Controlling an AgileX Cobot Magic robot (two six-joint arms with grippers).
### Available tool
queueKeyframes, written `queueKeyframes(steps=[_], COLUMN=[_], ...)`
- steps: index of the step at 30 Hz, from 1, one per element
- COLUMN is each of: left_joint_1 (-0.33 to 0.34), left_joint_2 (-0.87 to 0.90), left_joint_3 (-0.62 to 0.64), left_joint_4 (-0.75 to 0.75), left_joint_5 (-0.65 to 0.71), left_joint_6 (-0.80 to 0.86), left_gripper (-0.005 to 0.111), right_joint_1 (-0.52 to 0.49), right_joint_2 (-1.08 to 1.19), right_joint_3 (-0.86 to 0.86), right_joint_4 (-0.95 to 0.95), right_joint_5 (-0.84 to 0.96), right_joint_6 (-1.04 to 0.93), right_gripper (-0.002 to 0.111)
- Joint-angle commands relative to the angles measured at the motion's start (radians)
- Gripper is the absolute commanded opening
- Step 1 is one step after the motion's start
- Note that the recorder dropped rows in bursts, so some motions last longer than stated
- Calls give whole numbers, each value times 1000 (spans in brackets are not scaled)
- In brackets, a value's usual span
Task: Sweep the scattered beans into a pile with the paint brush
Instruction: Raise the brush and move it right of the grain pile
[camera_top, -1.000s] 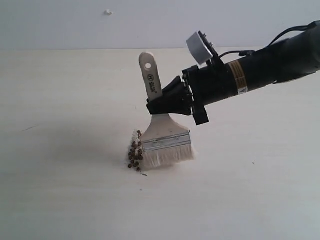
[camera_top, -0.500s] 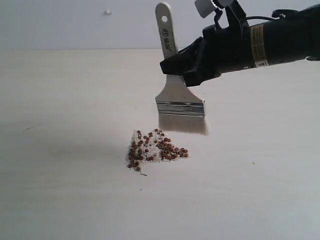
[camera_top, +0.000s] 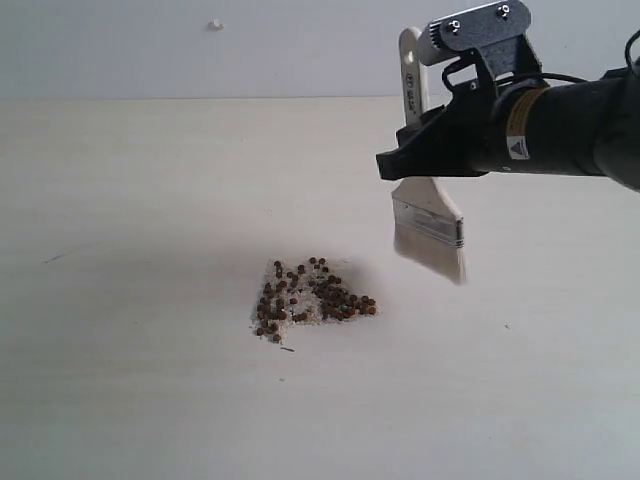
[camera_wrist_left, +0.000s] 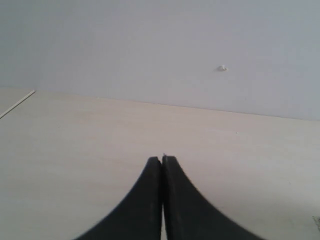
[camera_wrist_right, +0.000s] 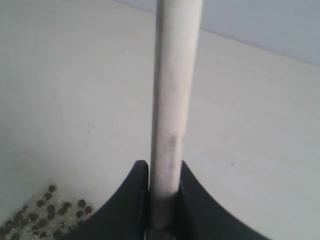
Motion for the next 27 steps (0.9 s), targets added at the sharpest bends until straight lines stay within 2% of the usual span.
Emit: queueKeyframes(steps=[1, 8, 12, 16, 19, 21, 24, 25, 27], left_joint_1=[-6, -6, -6, -6, -6, -6, -6, -6, -6], left_joint_2=[-6, -6, -6, -6, -6, -6, -6, -6, -6], left_joint_3=[2, 2, 2, 2, 2, 2, 2, 2, 2], left_joint_4=[-8, -8, -8, -8, -8, -8, -8, -8, -8], left_joint_5=[-2, -2, -2, -2, -2, -2, -2, -2, -2], left_joint_6=[-3, -3, -3, -3, -3, -3, -3, -3, -3], left_gripper=[0, 0, 0, 0, 0, 0, 0, 0, 0], right_joint_1=[51, 39, 4, -10, -10, -10, -10, -10, 4], right_joint_2=[-35, -37, -37, -37, -37, -37, -35, -35, -35], right_joint_3=[2, 2, 2, 2, 2, 3, 24, 42, 94], right_joint_4=[330, 650, 939, 1397, 1820, 2019, 2181, 2174, 2110], right_joint_5=[10, -17, -78, -187, -361, -470, -482, -442, -379], right_joint_6=[-280, -646, -907, -1375, -1781, -1990, -2104, -2094, -1953], right_gripper=[0, 0, 0, 0, 0, 0, 0, 0, 0])
